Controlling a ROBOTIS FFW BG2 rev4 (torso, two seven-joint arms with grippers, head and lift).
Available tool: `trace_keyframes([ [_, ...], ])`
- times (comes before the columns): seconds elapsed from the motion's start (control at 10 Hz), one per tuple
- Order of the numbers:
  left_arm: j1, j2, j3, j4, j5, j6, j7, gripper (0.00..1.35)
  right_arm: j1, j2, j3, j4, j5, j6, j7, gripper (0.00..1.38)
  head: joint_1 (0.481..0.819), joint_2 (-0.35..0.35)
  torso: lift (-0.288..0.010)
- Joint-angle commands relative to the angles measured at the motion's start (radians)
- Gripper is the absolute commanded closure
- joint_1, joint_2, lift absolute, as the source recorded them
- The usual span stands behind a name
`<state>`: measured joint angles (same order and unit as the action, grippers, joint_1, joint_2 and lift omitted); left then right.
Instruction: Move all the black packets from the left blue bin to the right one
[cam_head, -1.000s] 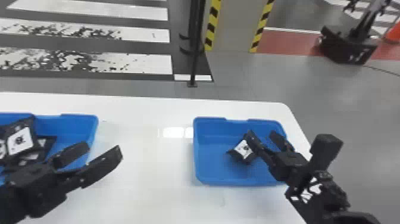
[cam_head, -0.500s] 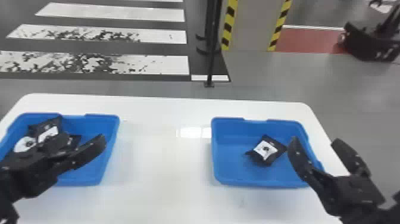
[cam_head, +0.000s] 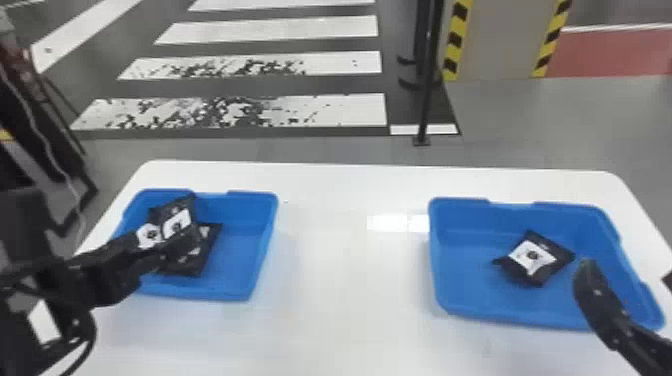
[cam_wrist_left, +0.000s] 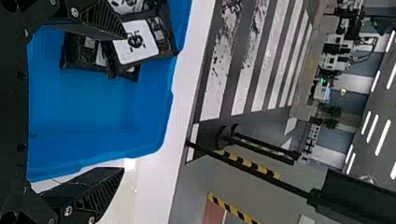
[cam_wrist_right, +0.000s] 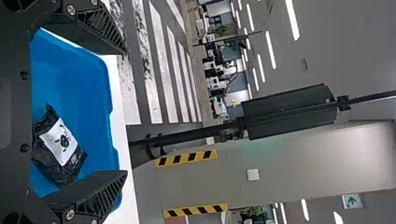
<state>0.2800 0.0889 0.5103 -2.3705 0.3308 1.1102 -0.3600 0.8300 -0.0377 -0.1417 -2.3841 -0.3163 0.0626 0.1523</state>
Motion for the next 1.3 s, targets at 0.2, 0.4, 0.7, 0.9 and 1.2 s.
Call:
trace_keyframes([
  [0.2, -0.113, 0.017, 0.02, 0.18, 0.012, 0.009, 0.081, 0.16, -0.013, -0.01, 0.024, 0.012, -0.025, 0.031, 0.01, 0.13, 0.695, 0.178, -0.15],
  [0.4, -0.199, 0.046, 0.016, 0.32, 0.02, 0.006, 0.102, 0.16, -0.013, -0.011, 0.024, 0.017, -0.037, 0.045, 0.015, 0.13, 0.695, 0.211, -0.15],
  [0.7, -0.314, 0.083, 0.0, 0.501, 0.024, -0.008, 0.13, 0.18, -0.025, -0.011, 0.024, 0.029, -0.047, 0.06, 0.024, 0.14, 0.695, 0.24, -0.15],
  [0.9, -0.376, 0.109, -0.032, 0.592, 0.034, -0.003, 0.136, 0.18, -0.027, -0.011, 0.024, 0.034, -0.055, 0.065, 0.029, 0.14, 0.695, 0.239, -0.15],
  [1.2, -0.435, 0.118, -0.056, 0.698, 0.04, 0.043, 0.144, 0.3, -0.04, -0.011, 0.024, 0.051, -0.073, 0.077, 0.041, 0.14, 0.695, 0.227, -0.15],
])
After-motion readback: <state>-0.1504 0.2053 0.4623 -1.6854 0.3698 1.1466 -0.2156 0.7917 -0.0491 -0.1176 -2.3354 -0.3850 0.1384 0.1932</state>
